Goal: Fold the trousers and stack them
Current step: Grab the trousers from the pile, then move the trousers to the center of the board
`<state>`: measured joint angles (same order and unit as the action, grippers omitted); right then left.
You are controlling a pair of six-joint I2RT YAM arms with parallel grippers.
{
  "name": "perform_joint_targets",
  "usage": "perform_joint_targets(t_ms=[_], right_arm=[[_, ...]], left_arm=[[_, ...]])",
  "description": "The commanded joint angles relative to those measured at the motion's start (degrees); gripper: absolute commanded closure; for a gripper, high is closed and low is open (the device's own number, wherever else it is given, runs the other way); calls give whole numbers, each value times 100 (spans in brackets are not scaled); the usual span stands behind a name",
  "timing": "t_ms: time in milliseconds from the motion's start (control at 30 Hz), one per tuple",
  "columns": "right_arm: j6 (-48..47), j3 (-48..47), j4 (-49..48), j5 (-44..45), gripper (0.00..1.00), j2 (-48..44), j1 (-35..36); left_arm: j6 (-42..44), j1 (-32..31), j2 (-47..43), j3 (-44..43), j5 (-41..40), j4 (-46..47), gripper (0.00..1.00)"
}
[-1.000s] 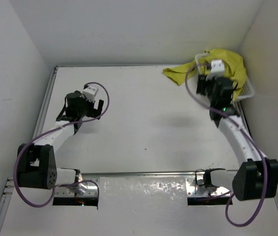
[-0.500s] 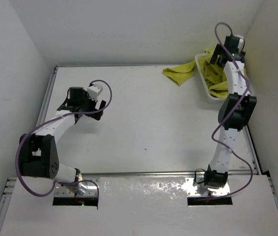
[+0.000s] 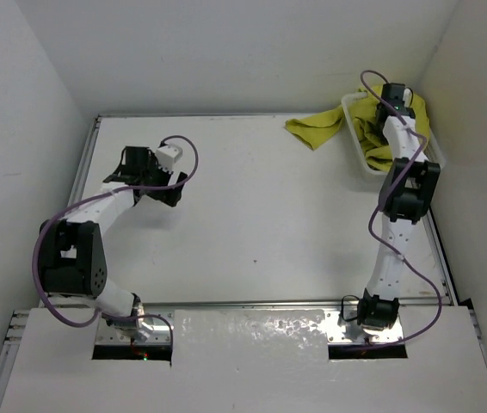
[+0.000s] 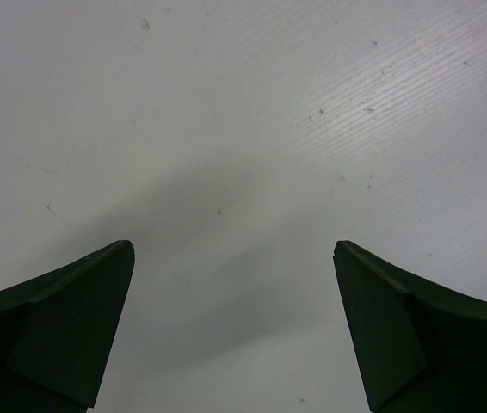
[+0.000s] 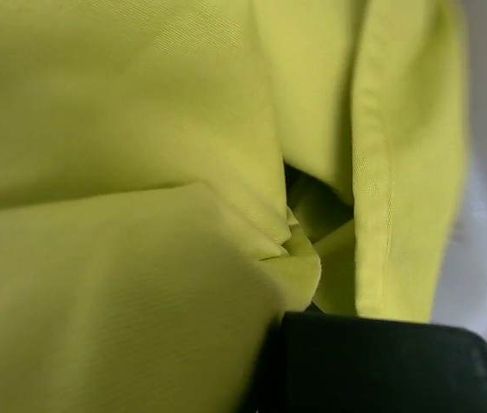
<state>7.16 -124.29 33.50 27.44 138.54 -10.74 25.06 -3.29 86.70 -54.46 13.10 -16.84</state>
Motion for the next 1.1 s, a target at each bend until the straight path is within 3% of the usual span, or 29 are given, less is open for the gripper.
perform_joint_targets(t_ms=[0,167,333,500,667,733,833,933,1033,1067], right_arm=[[-232,-16,-712,384,100,-1222,11],[-443,-508,-1238,324,100,-2494,19],[-653,-245,-2284,-493,100,-3999,352],[-1314,-315,-3831,-1458,100,-5343,2027],[608,-202,-5227,-4004,100,-5742,2436],[1380,-184,-5187,-4097,100,-5620,2472],[1492,378,-5047,-4343,100,-5435,3049],[537,546,-3471,-4012,100,-4498,4244],[575,634,-2579,-4079,100,-3784,4449],[602,608,-1880,-4089,97,-3547,4554]], left_arm=[[60,-5,-30,-311,-9,111,0],[96,-49,-258,-311,-10,137,0],[26,-58,-460,-355,-27,155,0],[-272,-49,-566,-610,43,172,1],[-703,12,-636,-926,245,190,0],[-826,82,-706,-1022,316,207,0],[-1072,293,-768,-1154,359,225,0],[-1546,828,-821,-1347,517,356,0],[-1776,1154,-847,-1480,553,392,0],[-1890,1216,-865,-1506,509,401,0]])
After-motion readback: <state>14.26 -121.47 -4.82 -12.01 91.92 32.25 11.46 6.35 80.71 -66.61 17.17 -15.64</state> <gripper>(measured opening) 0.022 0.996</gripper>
